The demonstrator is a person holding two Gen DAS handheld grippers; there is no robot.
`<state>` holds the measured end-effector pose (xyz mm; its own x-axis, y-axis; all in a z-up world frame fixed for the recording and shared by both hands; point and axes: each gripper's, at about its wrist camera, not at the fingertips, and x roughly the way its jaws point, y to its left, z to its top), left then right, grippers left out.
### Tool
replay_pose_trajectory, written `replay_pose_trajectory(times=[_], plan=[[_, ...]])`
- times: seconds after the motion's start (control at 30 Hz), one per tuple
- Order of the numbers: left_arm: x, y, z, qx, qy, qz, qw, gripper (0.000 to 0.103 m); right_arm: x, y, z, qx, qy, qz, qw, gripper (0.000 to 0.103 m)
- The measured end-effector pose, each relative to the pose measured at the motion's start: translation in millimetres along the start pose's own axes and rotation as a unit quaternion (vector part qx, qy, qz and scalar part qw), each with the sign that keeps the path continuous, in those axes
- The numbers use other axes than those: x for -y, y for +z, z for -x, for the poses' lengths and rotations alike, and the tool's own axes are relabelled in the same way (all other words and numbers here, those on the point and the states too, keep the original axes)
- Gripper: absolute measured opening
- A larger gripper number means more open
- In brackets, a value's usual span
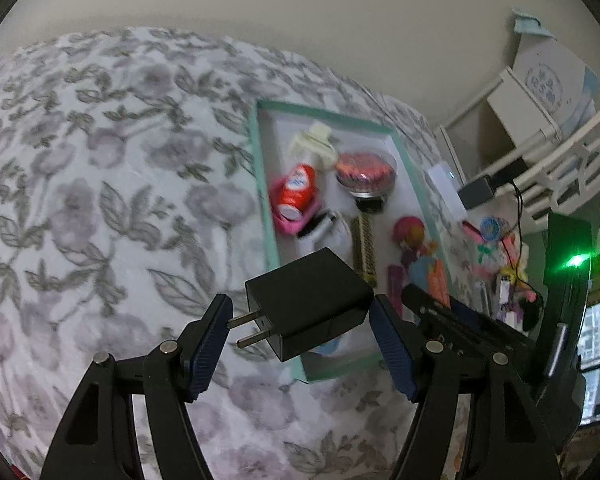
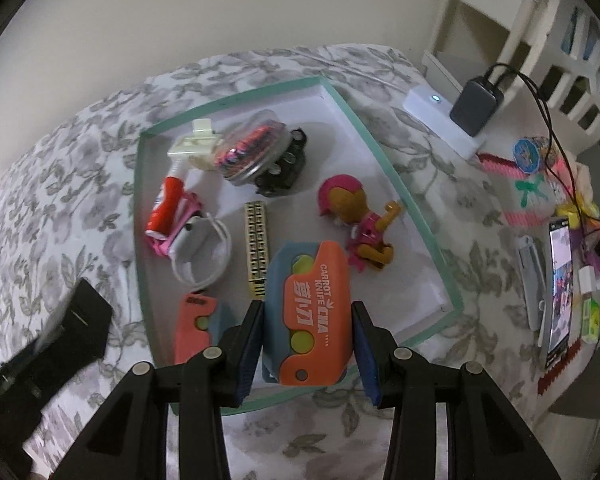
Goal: Organize rigid objects
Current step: 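Carry the black charger and orange case into the tray and open both grippers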
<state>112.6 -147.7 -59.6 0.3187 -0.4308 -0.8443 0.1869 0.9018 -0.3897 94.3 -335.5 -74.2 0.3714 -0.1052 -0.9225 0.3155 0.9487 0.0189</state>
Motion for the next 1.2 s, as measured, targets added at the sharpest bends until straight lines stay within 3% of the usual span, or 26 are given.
replay_pose_trajectory(times=[0.7, 1.2], plan=[[23, -6, -28, -0.019, -0.009, -0.041, 0.9989, 0.072, 27, 4, -10, -0.006, -0.008, -0.036, 0.999, 0.045], [22, 0, -43, -0.016, -0.031, -0.037, 0.9987, 0.072, 37, 3, -22, -0.017, -0.002, -0.054, 0.998, 0.045]])
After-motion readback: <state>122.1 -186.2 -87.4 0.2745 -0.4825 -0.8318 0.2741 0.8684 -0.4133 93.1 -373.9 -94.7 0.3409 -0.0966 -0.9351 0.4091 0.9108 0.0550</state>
